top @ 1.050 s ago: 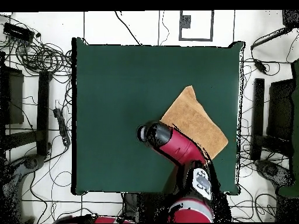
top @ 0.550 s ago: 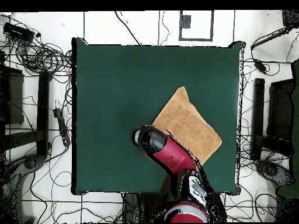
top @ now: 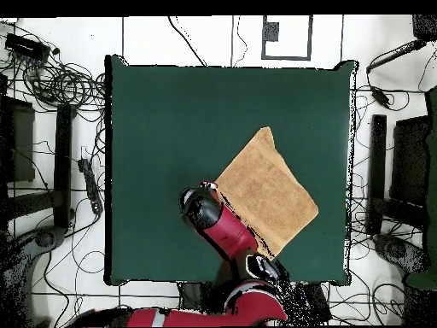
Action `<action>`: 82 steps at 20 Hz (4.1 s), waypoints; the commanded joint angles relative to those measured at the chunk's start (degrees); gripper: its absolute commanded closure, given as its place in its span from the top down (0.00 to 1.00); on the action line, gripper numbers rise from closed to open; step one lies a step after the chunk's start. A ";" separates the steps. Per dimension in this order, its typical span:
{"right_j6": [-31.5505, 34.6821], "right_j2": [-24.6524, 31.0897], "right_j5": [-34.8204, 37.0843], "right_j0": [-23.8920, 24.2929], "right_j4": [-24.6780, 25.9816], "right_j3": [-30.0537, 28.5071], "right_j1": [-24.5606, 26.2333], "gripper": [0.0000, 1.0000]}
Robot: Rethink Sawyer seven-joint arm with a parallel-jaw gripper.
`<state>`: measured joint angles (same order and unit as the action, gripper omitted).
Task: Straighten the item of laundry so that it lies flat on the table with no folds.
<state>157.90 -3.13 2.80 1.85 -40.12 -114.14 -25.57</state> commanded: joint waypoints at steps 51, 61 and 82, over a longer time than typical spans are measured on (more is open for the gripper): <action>23.93 7.44 -0.41 -21.41 -37.99 -1.94 3.69 1.00; 19.13 -9.00 11.74 -19.32 -27.77 5.47 9.53 1.00; -41.66 -0.42 31.53 20.31 47.25 37.08 -1.81 1.00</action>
<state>146.24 -12.33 24.38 18.07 -4.23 -91.24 -25.24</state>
